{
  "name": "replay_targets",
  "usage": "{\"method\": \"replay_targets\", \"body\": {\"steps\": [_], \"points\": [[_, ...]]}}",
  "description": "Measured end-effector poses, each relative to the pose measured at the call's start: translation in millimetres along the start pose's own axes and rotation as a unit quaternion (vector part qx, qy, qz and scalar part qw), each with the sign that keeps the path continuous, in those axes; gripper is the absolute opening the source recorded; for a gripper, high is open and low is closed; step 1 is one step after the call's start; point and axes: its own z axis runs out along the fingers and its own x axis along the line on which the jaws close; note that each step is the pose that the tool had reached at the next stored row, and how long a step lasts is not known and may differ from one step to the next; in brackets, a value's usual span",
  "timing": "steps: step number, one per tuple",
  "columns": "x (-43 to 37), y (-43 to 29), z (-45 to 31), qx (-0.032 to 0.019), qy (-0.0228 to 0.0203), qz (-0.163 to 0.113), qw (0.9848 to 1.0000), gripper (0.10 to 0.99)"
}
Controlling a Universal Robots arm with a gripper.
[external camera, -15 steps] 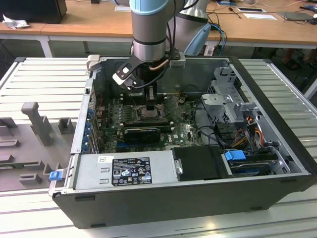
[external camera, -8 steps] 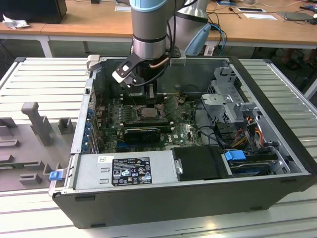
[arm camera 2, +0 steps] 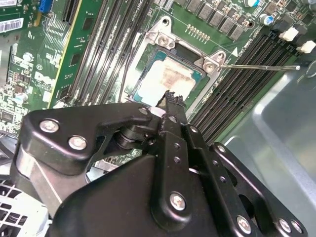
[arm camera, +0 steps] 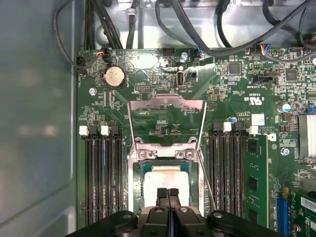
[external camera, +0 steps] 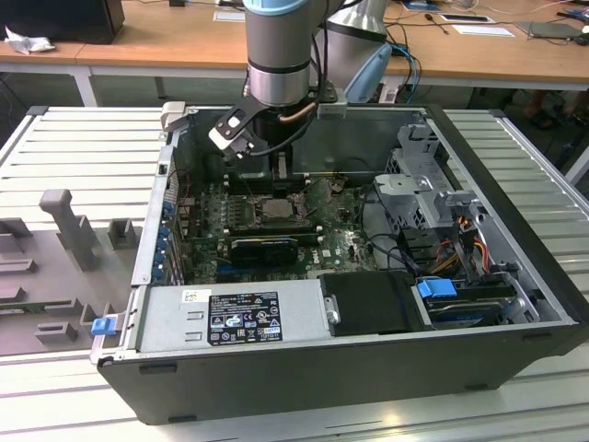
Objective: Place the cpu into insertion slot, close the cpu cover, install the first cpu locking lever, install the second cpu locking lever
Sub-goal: 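Close the cpu cover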
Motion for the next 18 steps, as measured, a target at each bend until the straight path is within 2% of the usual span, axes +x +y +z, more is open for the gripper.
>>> {"method": "replay_targets", "body": {"steps": [4,6,8,10,14,15,18], "points": [[-0.8,4.2,0.2,0.0001,0.0003,0.0,1.0,0.106],[-0.8,4.3,-0.8,0.0001,0.0023,0.0,1.0,0.106],[-0.6,4.7,-8.3,0.0002,0.0039,0.0,1.0,0.106],[-0.5,7.5,-9.1,0.0001,0.0039,0.0,1.0,0.106],[-0.4,8.1,-18.8,0.0002,0.0038,0.0,1.0,0.106],[-0.3,8.5,-19.1,0.0002,0.0039,0.0,1.0,0.106],[-0.2,16.7,-18.7,0.0002,0.0038,0.0,1.0,0.106]]}}
